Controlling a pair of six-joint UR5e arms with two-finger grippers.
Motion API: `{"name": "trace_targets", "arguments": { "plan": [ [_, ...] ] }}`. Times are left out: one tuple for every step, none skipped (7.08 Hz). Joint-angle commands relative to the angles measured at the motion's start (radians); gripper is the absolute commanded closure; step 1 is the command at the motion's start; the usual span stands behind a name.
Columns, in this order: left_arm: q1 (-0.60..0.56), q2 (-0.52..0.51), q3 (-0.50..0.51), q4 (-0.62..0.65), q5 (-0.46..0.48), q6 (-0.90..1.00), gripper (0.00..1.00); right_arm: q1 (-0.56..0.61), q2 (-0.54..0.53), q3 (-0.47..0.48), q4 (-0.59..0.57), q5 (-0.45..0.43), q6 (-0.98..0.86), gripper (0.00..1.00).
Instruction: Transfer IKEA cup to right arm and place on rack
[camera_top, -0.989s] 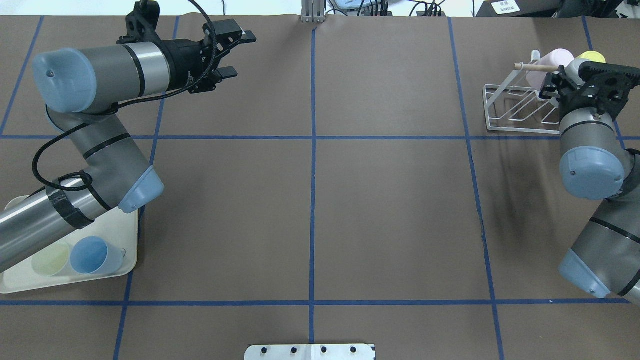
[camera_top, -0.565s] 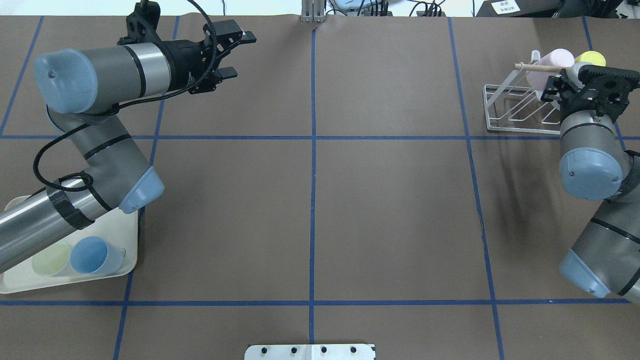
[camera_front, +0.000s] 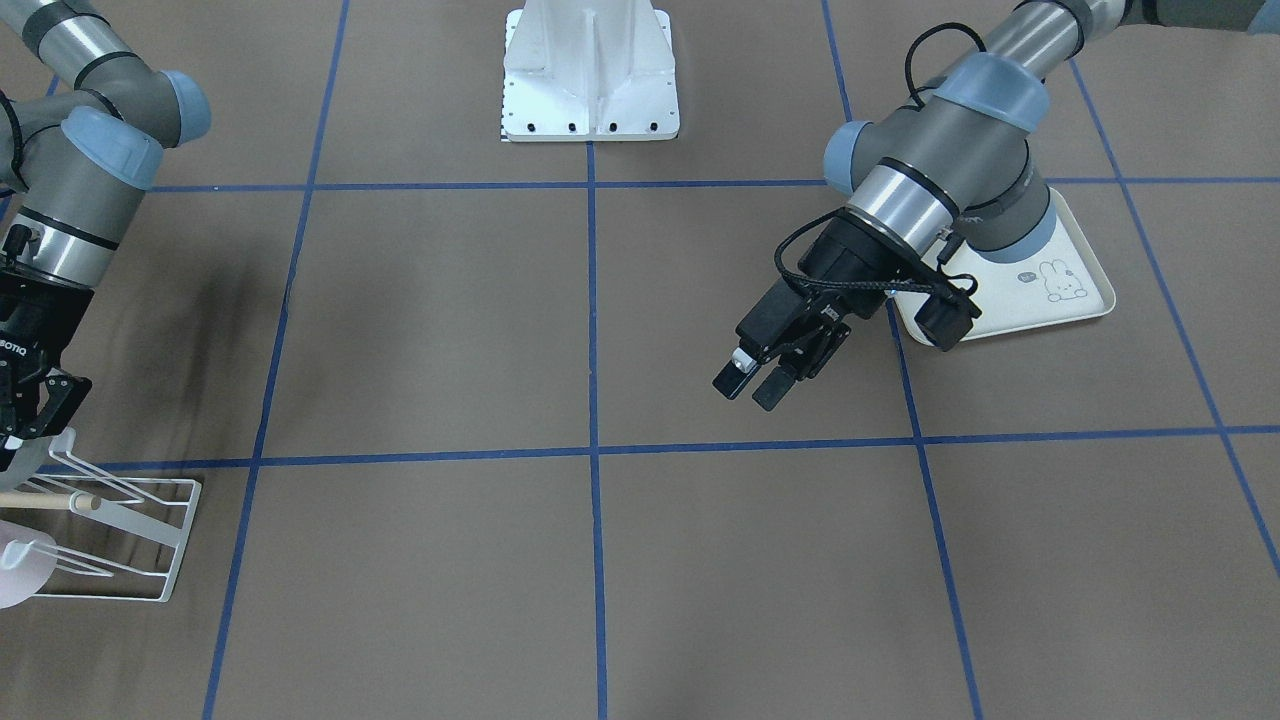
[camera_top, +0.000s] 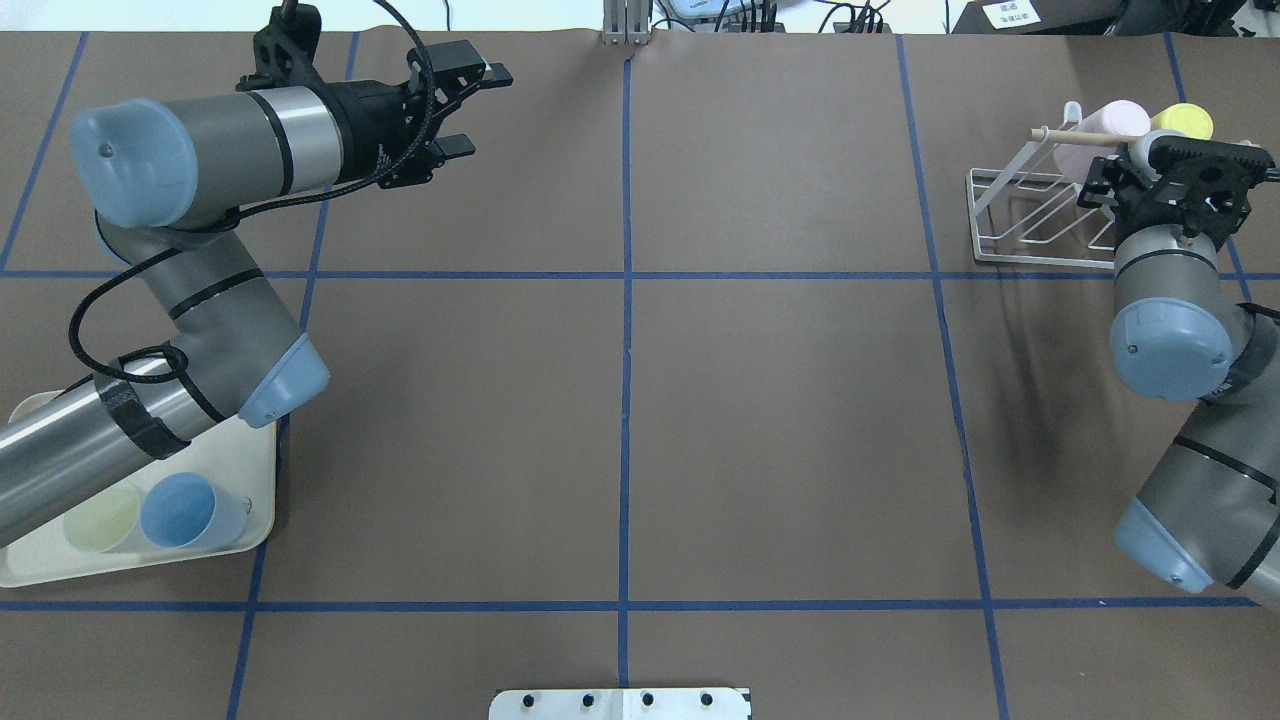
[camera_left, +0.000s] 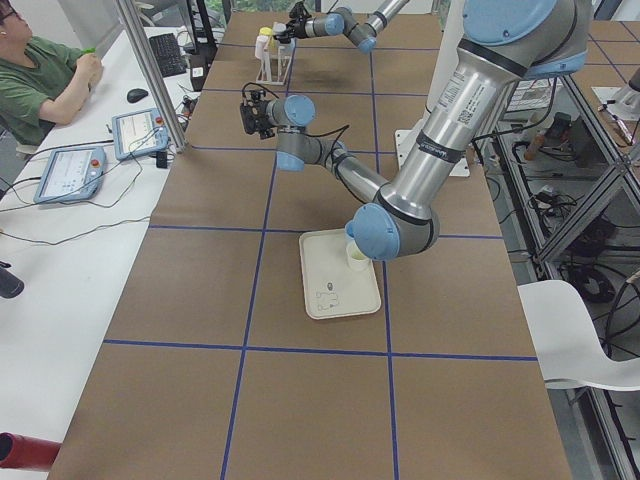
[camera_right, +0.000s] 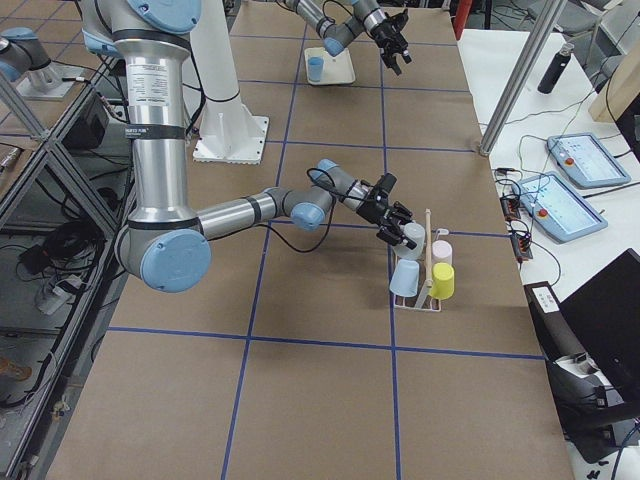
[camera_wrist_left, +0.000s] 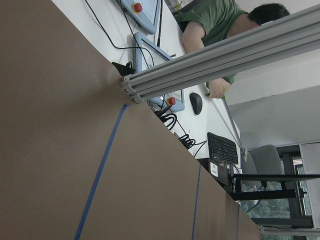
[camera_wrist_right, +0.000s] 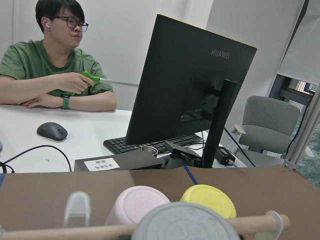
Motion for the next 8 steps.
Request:
{"name": "trace_targets", "arguments": {
  "plan": [
    [0.000, 0.001, 0.000, 0.000, 0.000, 0.000, 0.00, -0.005, 0.019, -0.002, 0.000, 0.000, 0.000, 1.00],
    [0.000, 0.001, 0.000, -0.001, -0.001, 0.000, 0.00, -0.005, 0.025, -0.001, 0.000, 0.001, -0.001, 1.00],
    [0.000, 0.001, 0.000, -0.003, -0.002, -0.002, 0.00, -0.005, 0.033, -0.001, 0.000, 0.003, -0.001, 1.00],
    [0.000, 0.001, 0.000, -0.003, -0.002, -0.003, 0.00, -0.005, 0.034, 0.004, 0.000, 0.001, -0.007, 1.00],
    [0.000, 0.000, 0.000, -0.003, -0.002, -0.008, 0.00, -0.005, 0.036, 0.001, 0.003, 0.001, -0.004, 1.00],
    [0.000, 0.000, -0.001, -0.003, 0.000, -0.011, 0.00, -0.005, 0.035, -0.002, 0.005, 0.003, 0.002, 1.00],
    [0.000, 0.000, -0.003, -0.003, -0.001, -0.011, 0.00, -0.005, 0.034, -0.003, 0.005, 0.003, 0.005, 1.00],
    [0.000, 0.000, -0.001, -0.003, -0.002, -0.011, 0.00, -0.005, 0.034, -0.012, 0.005, 0.005, 0.006, 1.00]
  ]
}}
